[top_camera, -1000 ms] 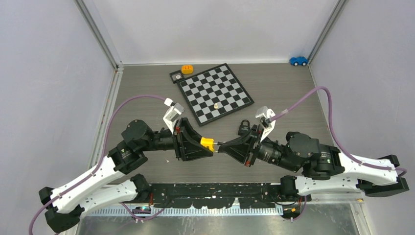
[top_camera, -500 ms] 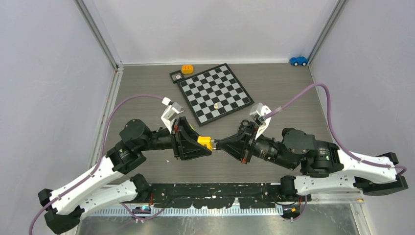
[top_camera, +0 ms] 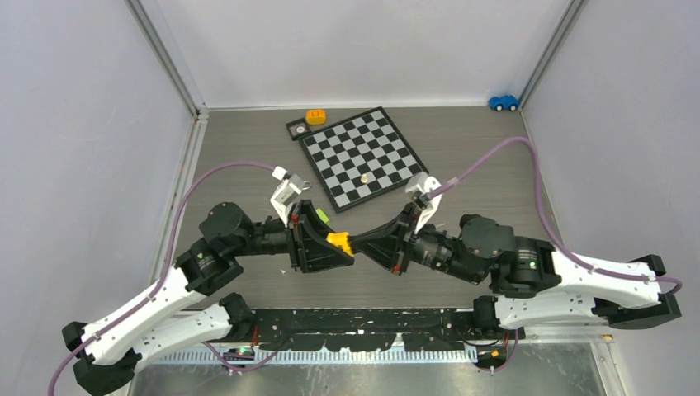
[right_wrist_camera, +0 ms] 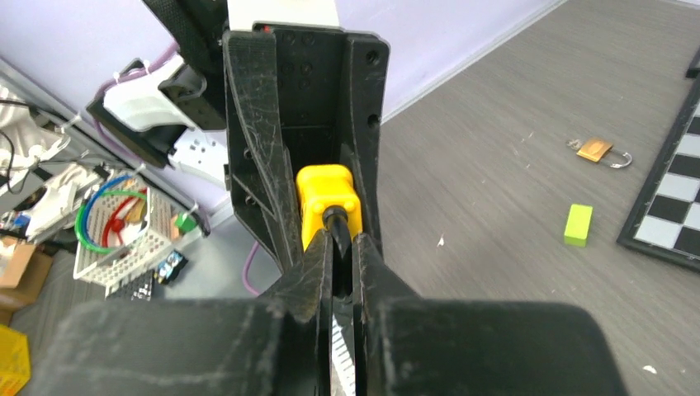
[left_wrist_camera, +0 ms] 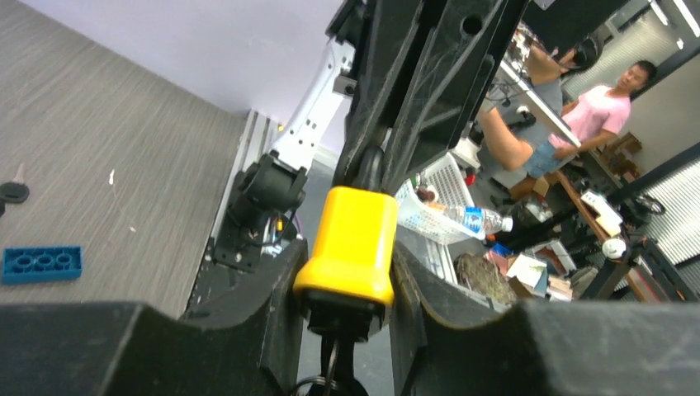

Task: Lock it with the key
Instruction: Lock the lock.

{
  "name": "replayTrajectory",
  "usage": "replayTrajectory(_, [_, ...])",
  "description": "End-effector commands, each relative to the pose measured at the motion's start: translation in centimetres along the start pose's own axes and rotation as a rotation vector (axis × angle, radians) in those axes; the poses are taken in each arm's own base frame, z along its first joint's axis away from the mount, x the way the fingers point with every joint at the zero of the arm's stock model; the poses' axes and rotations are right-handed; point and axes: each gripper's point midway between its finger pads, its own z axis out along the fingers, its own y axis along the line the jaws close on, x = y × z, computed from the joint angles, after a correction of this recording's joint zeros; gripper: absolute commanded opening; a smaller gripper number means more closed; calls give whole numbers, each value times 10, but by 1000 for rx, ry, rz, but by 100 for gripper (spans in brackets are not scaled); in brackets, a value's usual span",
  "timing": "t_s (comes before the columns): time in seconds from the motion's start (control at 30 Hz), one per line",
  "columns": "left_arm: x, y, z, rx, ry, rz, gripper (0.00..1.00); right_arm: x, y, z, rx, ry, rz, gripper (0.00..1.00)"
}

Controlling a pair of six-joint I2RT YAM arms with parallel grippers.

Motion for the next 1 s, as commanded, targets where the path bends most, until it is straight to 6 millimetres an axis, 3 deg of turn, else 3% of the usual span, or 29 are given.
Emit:
replayTrajectory(0.0, [-28, -43, 7, 167, -68, 88, 0, 101, 5, 57, -23, 242, 3, 0])
replayTrajectory(0.23, [-30, -48, 1, 167, -78, 102, 0, 141, -10, 44, -5, 344, -5, 0])
replayTrajectory(0.57, [-33, -46, 8, 176, -74, 99, 0, 146, 0, 57, -45, 319, 38, 0])
replayTrajectory(0.67, [-31, -45, 6, 165, -71, 101, 0, 140, -4, 54, -26, 302, 38, 0])
replayTrajectory(0.8, [-27, -42, 2, 146, -69, 104, 0, 117, -10, 39, 6, 245, 43, 1])
replayTrajectory(0.87, [-26, -42, 1, 141, -70, 106, 0, 105, -13, 31, 20, 222, 47, 9])
replayTrajectory(0.97, [-24, -40, 0, 132, -68, 104, 0, 88, -15, 19, 31, 188, 52, 29])
